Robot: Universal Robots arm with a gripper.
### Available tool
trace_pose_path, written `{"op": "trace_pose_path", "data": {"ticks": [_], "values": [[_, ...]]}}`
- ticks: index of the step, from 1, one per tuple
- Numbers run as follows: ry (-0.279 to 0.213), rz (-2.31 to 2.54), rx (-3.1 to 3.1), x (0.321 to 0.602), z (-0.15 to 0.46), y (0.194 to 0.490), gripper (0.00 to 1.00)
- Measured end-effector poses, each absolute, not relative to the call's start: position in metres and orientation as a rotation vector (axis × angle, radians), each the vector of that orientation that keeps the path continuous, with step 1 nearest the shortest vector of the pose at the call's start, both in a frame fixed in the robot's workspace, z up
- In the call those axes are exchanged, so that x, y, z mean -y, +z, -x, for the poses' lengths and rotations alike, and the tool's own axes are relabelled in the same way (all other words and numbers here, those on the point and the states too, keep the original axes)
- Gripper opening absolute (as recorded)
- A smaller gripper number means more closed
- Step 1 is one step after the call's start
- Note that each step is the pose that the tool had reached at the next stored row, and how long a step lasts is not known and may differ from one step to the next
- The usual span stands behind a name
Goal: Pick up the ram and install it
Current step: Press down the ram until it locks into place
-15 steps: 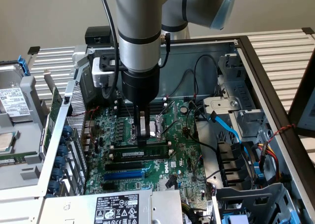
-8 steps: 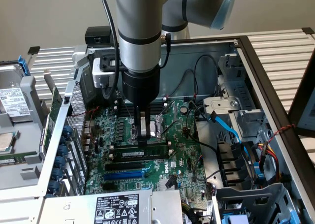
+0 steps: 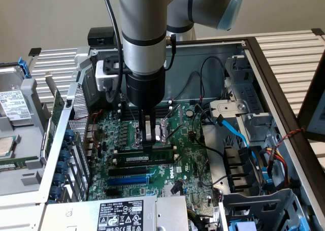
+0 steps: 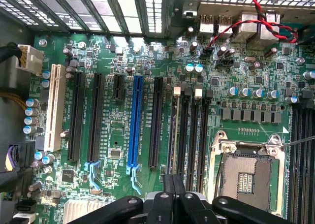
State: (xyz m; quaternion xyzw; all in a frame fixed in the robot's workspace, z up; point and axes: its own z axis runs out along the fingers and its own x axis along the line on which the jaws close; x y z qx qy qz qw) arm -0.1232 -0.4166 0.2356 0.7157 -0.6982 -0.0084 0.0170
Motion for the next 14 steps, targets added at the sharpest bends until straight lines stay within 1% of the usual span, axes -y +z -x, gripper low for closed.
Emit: {"op": "trace_pose_path", "data": {"ticks": [14], "values": [[-0.026,-2.211,2.184,0.4157,0.1247,0.2322,0.1]]}}
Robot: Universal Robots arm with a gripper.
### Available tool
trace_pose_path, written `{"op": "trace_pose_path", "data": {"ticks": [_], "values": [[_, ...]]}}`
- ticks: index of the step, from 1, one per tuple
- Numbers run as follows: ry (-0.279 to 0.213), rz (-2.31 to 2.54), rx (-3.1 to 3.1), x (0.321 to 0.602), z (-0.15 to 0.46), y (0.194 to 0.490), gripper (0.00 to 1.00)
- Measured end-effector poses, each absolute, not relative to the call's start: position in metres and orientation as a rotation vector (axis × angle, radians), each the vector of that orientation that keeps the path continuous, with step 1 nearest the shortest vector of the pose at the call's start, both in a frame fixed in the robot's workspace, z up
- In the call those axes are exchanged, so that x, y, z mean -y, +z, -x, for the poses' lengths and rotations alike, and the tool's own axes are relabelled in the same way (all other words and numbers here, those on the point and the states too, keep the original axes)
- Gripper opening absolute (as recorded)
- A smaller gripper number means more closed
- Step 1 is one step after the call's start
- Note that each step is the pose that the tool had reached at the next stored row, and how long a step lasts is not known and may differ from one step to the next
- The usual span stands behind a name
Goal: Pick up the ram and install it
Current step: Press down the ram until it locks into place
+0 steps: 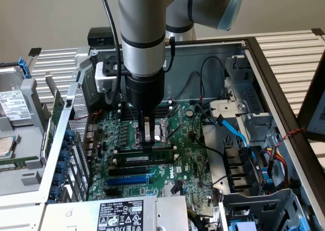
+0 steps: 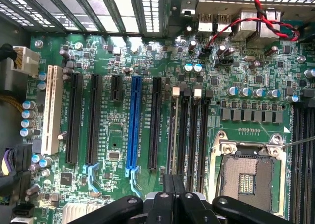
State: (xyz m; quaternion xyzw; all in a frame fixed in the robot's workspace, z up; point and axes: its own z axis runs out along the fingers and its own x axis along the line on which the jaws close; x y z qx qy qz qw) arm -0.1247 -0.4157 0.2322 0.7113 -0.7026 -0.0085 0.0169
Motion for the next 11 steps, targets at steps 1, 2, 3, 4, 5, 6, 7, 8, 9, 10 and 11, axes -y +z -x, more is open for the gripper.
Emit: {"op": "trace_pose_path", "data": {"ticks": [1,2,3,4,5,6,7,8,9,10,11], "values": [[-0.026,-2.211,2.184,0.4157,0.1247,0.2318,0.1],[-0.027,-2.21,2.185,0.4156,0.1247,0.2313,0.1],[-0.026,-2.21,2.185,0.4156,0.1248,0.2311,0.1],[-0.026,-2.209,2.186,0.4156,0.1248,0.2307,0.1],[-0.026,-2.209,2.186,0.4156,0.1248,0.2303,0.1],[-0.026,-2.208,2.186,0.4155,0.1248,0.2299,0.1],[-0.026,-2.208,2.187,0.4155,0.1249,0.2297,0.1],[-0.026,-2.207,2.187,0.4154,0.1249,0.2294,0.1],[-0.026,-2.207,2.187,0.4154,0.1249,0.2293,0.1],[-0.026,-2.207,2.188,0.4154,0.1249,0.2292,0.1],[-0.027,-2.207,2.188,0.4154,0.1249,0.2291,0.1]]}}
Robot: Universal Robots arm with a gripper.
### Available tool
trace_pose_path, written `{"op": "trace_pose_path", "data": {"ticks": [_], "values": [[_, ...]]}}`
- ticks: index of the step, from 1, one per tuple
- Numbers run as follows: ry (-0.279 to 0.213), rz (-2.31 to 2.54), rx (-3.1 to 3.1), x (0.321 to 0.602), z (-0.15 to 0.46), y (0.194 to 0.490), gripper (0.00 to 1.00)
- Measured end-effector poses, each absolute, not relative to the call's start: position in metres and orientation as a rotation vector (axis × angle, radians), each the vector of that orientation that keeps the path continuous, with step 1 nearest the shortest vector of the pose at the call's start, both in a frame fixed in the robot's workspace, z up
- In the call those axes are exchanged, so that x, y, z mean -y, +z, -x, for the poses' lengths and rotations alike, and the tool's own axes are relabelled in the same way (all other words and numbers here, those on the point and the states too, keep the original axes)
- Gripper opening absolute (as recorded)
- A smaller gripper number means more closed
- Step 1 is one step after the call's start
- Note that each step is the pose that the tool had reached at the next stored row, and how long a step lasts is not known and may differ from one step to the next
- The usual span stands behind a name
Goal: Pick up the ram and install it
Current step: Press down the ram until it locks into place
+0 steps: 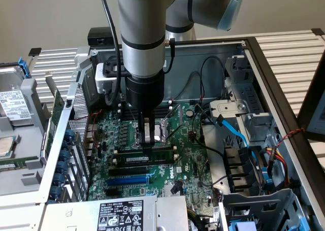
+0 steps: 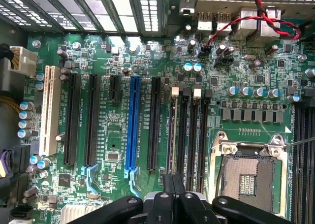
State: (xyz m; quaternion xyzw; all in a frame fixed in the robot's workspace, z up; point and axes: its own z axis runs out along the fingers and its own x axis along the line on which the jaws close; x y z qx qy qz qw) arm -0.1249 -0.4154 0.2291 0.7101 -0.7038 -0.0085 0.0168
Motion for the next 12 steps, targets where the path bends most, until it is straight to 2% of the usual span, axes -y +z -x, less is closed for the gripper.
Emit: {"op": "trace_pose_path", "data": {"ticks": [12], "values": [[-0.026,-2.205,2.191,0.4156,0.1249,0.2291,0.1]]}}
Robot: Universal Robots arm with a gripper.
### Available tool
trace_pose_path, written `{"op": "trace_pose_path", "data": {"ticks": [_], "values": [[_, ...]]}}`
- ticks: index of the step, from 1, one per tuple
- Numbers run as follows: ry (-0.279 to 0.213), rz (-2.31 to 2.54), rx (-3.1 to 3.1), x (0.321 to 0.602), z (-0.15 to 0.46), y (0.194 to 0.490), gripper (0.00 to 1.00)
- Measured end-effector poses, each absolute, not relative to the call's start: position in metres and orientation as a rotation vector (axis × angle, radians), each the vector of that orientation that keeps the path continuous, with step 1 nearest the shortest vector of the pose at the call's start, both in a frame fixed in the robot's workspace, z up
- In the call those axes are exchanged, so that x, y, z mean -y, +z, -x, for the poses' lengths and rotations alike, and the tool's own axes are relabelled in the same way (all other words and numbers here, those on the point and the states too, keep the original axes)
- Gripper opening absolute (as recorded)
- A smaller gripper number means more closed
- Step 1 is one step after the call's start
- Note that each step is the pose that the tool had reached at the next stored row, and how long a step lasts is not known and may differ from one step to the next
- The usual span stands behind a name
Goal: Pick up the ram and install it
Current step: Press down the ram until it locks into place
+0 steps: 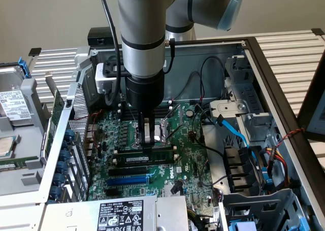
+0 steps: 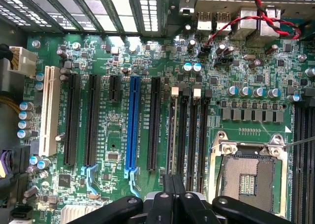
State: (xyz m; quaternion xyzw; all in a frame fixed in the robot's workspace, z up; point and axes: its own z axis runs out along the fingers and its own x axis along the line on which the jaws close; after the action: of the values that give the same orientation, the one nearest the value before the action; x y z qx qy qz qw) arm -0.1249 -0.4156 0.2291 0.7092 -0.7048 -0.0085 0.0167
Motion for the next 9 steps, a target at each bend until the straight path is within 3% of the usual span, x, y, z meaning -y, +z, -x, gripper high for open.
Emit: {"op": "trace_pose_path", "data": {"ticks": [9], "values": [[-0.025,-2.204,2.192,0.4161,0.1251,0.2289,0.1]]}}
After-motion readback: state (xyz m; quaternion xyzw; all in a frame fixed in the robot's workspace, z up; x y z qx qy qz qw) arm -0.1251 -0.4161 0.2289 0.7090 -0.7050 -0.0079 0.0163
